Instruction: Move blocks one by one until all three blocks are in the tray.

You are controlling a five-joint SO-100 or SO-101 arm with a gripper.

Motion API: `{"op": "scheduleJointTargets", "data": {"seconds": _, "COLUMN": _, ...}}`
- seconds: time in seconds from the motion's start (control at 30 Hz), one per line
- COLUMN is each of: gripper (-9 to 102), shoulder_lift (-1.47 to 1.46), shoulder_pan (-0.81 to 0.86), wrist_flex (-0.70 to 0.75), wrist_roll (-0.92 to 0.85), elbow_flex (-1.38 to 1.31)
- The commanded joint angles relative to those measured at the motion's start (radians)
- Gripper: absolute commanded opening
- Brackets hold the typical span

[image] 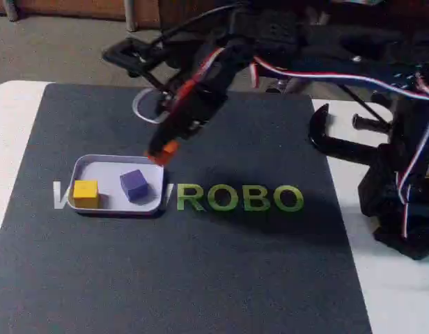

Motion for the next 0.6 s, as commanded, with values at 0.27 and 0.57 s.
{"op": "scheduleJointTargets", "data": {"seconds": 0.27, "gripper": -8, "shoulder_lift": -0.235, "shoulder_pan": 0.005, "wrist_flex": 0.008, "wrist_roll": 0.089, "elbow_flex": -0.327}}
{"op": "scheduleJointTargets", "data": {"seconds": 0.57, "gripper": -8, "shoulder_lift": -0.446, "shoulder_pan": 0.009, "wrist_flex": 0.025, "wrist_roll": 0.104, "elbow_flex": -0.554}}
